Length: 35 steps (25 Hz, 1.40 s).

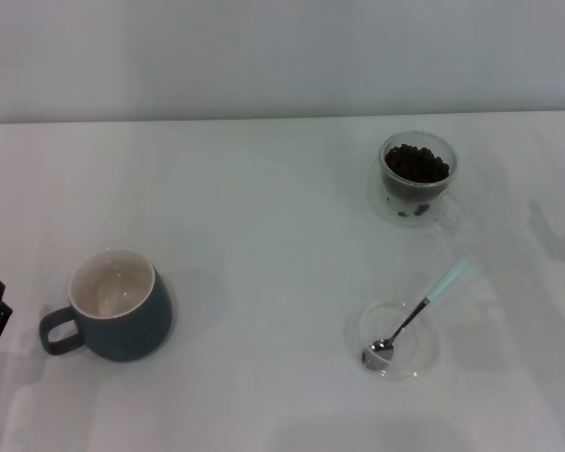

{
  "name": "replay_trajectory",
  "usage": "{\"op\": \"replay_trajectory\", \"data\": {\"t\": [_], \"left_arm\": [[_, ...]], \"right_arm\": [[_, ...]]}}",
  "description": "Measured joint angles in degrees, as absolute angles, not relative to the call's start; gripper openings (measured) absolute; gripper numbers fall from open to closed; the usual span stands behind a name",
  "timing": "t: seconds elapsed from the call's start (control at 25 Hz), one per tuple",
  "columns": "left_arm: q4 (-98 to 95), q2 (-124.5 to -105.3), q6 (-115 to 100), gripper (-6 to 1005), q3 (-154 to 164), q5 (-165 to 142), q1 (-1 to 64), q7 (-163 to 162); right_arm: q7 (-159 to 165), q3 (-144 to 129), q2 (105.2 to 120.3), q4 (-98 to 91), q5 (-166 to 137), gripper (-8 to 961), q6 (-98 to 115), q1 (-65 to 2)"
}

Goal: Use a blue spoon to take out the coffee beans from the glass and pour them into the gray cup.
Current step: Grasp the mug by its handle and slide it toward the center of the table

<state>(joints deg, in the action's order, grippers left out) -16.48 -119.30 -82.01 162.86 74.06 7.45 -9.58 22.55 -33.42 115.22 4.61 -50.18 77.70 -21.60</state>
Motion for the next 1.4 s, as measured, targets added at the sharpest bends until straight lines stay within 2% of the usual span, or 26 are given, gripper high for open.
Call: {"op": "replay_trajectory", "data": {"t": [0.32,0.88,1.4], "left_arm": [[-16.43,-119.29,-82.78,877,162.85,71.83,6.67,-9.58],[-12.91,-119.28,-86.37,877,162.96,57.97,-0.24,-9.46],[-13.69,-119.56,-74.67,878,162.38,59.0,4.6,-9.59]], "right_arm": [[22.67,-34.33,115.22,4.6,-50.18,817,77.7,-21.62],[22.74,-34.87,115.22,4.4,-50.18,816,77.7,-21.53],[22.77,-34.89,115.22,4.25,-50.18,816,77.7,-21.62]]}}
